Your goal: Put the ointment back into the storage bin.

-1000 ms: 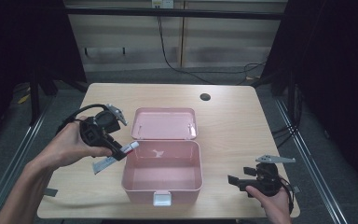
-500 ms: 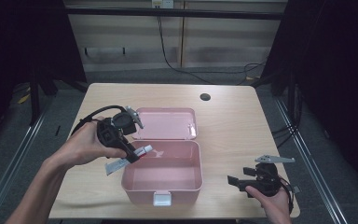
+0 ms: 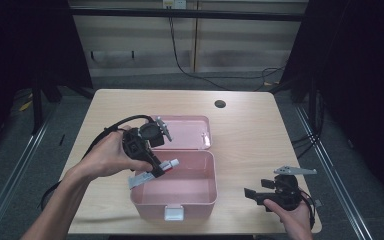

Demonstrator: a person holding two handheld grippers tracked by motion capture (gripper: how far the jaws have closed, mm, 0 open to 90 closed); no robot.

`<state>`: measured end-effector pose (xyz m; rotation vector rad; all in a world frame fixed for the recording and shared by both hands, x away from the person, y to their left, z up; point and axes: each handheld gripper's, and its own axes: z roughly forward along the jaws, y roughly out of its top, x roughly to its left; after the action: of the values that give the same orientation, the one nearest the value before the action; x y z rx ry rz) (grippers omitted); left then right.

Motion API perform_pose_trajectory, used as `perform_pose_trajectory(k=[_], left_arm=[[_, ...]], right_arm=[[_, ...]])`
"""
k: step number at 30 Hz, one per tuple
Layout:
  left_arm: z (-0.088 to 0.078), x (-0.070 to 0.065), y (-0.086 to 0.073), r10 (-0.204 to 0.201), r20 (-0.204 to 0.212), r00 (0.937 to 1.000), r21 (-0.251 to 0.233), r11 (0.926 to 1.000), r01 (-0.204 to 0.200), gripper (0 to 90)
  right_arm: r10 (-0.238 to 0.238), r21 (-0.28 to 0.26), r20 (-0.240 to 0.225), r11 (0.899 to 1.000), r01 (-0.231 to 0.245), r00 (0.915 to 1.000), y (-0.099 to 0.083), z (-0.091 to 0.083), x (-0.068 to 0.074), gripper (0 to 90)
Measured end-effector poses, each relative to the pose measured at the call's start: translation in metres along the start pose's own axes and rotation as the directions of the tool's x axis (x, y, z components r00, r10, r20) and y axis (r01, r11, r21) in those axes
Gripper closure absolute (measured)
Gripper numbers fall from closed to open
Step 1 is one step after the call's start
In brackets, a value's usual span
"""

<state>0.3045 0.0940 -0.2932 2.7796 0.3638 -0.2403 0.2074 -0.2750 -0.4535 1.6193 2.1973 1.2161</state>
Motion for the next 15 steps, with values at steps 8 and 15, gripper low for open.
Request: perform_pose_trajectory(k=[8,15], left_arm=[[0.015,-0.004,0.014,0.034,0.013,0.9993,0.024,0.9991,-0.034,70.8],[0.027,-0.006,0.024,0.032,0.015,0.9994,0.025,0.9991,-0.033,70.8]], right_arm=[[0.001,0.000,0.003,1.000,-0.001,1.0000,0.000,0.000,0.000,15.7],[0.001,0.001,0.001,1.000,-0.001,1.0000,0.000,0.000,0.000,15.7]])
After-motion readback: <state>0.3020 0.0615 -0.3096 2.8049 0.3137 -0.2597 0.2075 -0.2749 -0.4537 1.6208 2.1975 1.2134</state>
